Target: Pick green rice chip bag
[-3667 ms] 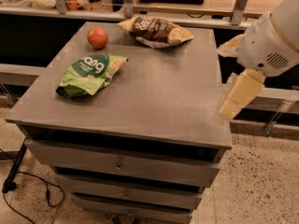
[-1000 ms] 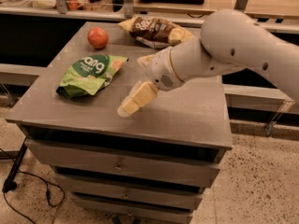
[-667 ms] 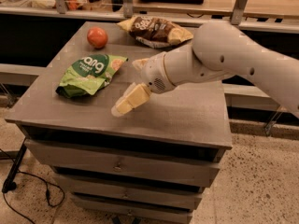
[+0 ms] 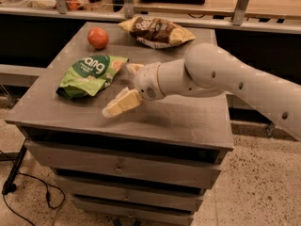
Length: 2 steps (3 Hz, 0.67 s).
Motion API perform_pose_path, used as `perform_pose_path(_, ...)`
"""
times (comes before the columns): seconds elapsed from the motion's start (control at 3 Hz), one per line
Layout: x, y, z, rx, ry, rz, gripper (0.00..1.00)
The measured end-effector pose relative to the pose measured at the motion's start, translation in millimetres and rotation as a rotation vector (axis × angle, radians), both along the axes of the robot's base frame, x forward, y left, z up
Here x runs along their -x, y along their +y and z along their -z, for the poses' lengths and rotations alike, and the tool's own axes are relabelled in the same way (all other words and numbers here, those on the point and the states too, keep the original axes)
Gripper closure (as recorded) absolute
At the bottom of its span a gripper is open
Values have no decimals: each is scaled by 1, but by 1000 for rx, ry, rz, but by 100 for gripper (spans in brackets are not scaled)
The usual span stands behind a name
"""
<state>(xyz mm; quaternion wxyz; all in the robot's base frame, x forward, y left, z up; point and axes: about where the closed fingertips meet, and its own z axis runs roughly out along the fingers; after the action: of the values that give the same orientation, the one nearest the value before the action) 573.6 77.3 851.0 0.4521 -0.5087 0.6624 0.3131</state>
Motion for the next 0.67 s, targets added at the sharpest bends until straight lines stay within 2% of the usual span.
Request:
perform_pose_path(0.33, -4, 15, -4, -44, -39, 2, 0)
perform_pose_path(0.67, -8, 29, -12, -65, -56, 14, 0)
